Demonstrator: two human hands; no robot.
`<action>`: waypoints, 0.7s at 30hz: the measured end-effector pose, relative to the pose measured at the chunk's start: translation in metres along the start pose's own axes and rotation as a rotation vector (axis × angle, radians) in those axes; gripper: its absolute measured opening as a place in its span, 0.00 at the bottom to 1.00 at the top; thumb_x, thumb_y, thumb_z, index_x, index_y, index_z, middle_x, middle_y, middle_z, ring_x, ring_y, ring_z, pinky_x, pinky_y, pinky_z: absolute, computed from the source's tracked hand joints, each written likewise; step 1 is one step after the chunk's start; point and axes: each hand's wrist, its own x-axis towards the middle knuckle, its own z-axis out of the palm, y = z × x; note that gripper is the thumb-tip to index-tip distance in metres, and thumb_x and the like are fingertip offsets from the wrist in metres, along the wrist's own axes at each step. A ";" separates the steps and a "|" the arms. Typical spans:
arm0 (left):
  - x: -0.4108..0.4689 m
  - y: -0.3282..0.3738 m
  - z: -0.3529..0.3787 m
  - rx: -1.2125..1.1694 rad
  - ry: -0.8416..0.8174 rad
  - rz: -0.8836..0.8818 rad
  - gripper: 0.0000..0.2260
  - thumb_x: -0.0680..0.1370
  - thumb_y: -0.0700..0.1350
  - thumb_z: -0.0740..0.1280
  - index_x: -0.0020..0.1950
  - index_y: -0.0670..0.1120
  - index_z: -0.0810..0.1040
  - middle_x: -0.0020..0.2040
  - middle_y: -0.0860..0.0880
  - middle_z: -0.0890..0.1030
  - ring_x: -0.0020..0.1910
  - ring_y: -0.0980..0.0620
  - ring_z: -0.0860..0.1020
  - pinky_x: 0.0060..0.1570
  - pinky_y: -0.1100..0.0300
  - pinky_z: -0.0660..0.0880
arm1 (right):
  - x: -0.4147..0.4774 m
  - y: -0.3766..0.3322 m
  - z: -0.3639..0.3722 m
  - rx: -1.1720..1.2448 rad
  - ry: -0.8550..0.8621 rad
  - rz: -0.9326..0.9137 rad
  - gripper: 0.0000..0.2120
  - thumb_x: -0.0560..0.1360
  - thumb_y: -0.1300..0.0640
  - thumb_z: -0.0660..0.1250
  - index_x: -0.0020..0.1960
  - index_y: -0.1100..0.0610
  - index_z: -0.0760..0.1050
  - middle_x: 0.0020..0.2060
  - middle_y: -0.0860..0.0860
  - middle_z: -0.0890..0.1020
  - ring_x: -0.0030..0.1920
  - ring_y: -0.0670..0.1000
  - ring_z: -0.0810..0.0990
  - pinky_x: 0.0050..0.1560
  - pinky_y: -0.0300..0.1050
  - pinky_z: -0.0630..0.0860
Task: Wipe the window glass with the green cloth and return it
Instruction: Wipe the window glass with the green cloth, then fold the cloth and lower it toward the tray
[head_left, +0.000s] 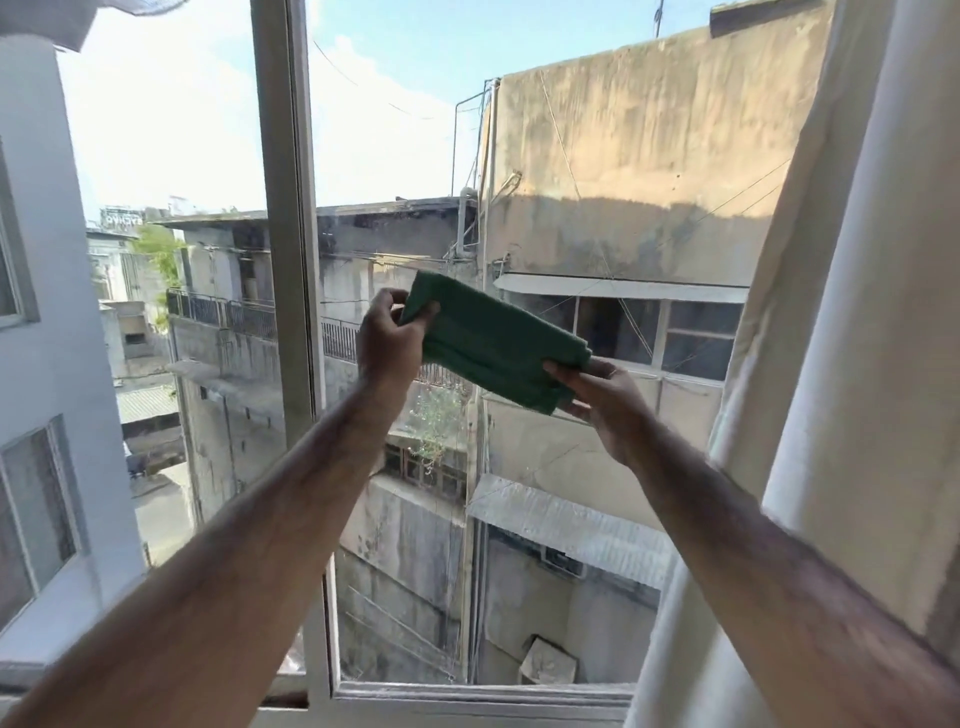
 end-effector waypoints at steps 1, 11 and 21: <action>-0.005 -0.007 -0.007 -0.073 -0.052 -0.061 0.12 0.80 0.47 0.72 0.60 0.45 0.76 0.54 0.47 0.81 0.55 0.43 0.83 0.44 0.51 0.86 | -0.005 0.002 0.002 0.051 0.011 0.024 0.07 0.78 0.59 0.76 0.56 0.53 0.86 0.46 0.48 0.91 0.48 0.47 0.90 0.46 0.43 0.86; -0.067 -0.103 -0.055 -0.552 -0.357 -0.460 0.16 0.70 0.46 0.79 0.53 0.46 0.78 0.48 0.45 0.84 0.41 0.49 0.86 0.31 0.60 0.84 | -0.059 0.064 0.017 0.218 0.069 0.196 0.12 0.81 0.59 0.72 0.64 0.60 0.83 0.46 0.52 0.89 0.45 0.50 0.88 0.43 0.43 0.88; -0.195 -0.250 -0.090 -0.435 -0.398 -0.829 0.07 0.78 0.40 0.73 0.50 0.50 0.78 0.45 0.49 0.88 0.42 0.48 0.87 0.32 0.57 0.85 | -0.156 0.235 0.011 0.248 0.158 0.523 0.08 0.79 0.57 0.75 0.57 0.58 0.86 0.46 0.52 0.90 0.44 0.50 0.89 0.42 0.42 0.87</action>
